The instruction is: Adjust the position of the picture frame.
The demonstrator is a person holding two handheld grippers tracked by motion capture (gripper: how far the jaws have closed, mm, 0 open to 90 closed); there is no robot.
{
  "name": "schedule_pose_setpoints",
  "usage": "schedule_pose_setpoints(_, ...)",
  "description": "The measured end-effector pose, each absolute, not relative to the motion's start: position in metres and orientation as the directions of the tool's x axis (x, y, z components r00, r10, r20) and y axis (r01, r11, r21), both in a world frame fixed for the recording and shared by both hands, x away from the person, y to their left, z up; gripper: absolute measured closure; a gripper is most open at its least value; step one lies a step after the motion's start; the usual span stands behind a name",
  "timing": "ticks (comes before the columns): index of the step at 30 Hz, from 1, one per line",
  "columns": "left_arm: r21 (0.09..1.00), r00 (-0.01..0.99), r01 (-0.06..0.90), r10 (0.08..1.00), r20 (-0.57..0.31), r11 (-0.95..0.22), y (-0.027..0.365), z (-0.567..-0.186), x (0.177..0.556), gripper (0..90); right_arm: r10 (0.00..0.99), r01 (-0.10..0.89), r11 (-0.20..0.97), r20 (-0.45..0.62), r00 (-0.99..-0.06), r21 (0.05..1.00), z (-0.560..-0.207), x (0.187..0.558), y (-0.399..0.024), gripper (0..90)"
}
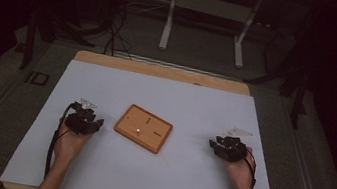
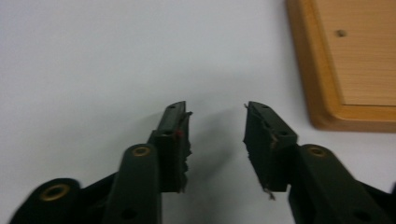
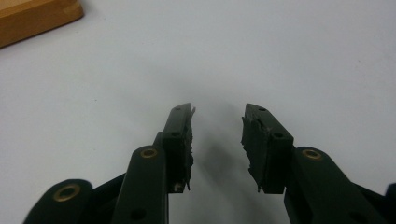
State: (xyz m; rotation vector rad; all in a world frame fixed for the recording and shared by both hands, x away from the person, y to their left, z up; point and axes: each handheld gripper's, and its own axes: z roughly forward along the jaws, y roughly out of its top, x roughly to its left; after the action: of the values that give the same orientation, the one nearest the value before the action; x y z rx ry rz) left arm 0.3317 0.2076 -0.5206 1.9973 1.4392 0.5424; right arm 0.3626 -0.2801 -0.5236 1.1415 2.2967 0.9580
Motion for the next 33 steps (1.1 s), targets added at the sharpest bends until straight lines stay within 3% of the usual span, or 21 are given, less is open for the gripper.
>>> schedule_pose_setpoints(9, 0.698, 0.427, 0.649, 0.904, -0.004, -0.303, 0.194, -0.503, 0.325, 61.3, 0.813, 0.529, 0.424, -0.050, -0.581, 0.735, -0.519, 0.359, -0.283, 60.3)
schedule_pose_setpoints(23, 0.734, 0.510, 0.603, 0.859, -0.052, -0.314, 0.170, -0.492, 0.316, 56.3, 0.811, 0.531, 0.427, -0.051, -0.583, 0.732, -0.520, 0.359, -0.284, 58.7)
schedule_pose_setpoints(33, 0.719, 0.569, 0.585, 0.822, -0.034, -0.376, 0.149, -0.492, 0.317, 56.3, 0.804, 0.527, 0.439, -0.057, -0.591, 0.728, -0.522, 0.359, -0.282, 57.5)
